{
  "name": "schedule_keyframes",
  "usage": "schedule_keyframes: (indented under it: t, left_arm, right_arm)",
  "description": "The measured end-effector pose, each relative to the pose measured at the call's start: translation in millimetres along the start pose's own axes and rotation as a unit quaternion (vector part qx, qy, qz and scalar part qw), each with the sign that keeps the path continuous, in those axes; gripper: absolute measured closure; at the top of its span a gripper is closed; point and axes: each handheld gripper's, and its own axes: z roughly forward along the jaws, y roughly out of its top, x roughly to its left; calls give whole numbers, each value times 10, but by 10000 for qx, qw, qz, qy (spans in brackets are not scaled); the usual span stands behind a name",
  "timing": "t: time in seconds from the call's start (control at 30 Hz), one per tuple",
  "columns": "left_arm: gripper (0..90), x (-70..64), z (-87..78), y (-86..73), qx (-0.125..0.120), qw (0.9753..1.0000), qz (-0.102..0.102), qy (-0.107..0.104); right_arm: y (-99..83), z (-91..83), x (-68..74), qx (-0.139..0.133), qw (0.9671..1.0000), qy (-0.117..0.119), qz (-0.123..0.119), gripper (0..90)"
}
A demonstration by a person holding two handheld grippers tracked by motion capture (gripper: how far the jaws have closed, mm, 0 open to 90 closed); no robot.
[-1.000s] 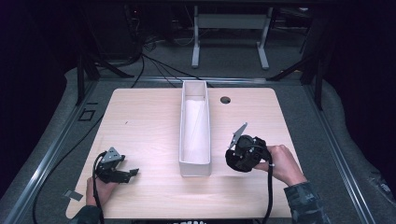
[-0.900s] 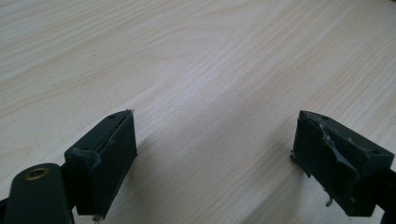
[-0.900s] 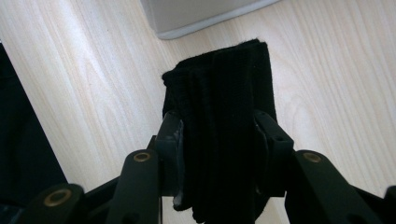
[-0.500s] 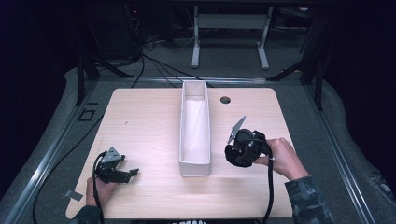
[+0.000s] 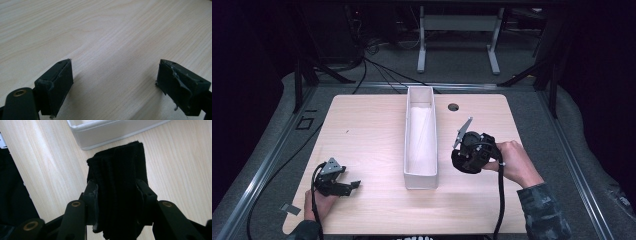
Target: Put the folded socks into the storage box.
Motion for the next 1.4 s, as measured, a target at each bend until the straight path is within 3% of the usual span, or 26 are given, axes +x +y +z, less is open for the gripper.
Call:
schedule_keyframes:
  t: [0.7,1.4]
  left_arm:
    - [133,0,0,0,1,10000,-2,-1]
    - [133,0,0,0,3,10000,-2,-4]
  right_arm:
    - [265,-111,-13,-16,9997,-86,-211,599]
    - [613,-103,41,-72,9987,-54,-494,598]
